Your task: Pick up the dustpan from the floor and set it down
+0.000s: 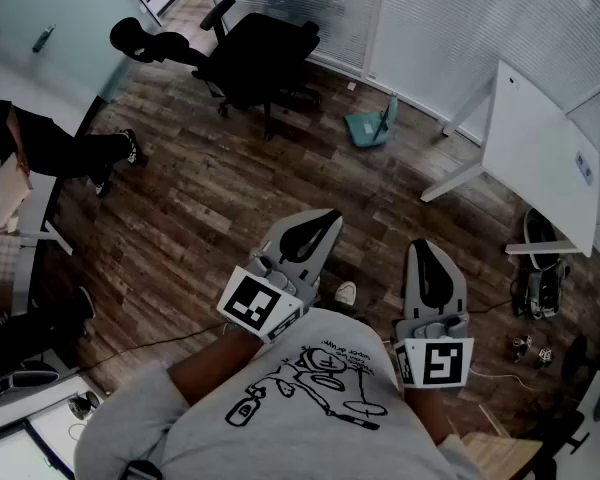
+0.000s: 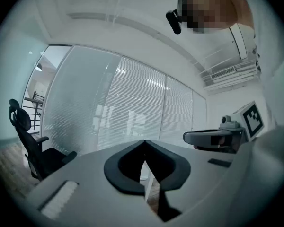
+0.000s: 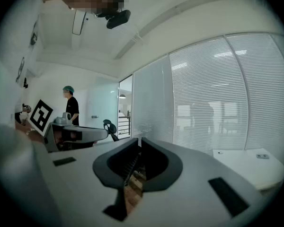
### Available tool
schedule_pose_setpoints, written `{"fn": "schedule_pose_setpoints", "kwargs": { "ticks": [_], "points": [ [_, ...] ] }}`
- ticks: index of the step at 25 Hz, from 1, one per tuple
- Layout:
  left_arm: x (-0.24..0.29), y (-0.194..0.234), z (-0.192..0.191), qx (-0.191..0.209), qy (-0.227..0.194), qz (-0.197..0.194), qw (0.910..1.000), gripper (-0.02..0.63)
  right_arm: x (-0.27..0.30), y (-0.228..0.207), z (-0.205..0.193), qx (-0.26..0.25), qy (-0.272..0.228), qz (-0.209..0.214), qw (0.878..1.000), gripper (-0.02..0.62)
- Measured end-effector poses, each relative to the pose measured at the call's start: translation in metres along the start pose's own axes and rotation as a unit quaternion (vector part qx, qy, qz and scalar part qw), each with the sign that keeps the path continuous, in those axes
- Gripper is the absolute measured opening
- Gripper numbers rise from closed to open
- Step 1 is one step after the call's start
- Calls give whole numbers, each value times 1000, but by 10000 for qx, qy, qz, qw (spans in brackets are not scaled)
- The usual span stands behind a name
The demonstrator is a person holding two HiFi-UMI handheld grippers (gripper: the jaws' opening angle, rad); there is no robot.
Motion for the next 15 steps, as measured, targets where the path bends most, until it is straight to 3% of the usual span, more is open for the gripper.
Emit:
{"fn": "schedule_pose_setpoints", "kwargs": {
  "ticks": [15],
  "points": [
    [-4, 36, 3, -62, 38, -7, 10000, 2, 35, 15, 6, -19, 14, 40, 10000, 18]
  ]
}}
Point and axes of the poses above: the fingertips, and each gripper's own axes: x forward along the fingers, y to its left, z out of its top, the point moved 1 cm from there along -x, backward along the fingers, and after that the axes turned 14 degrees about z, right-handed, at the moved point
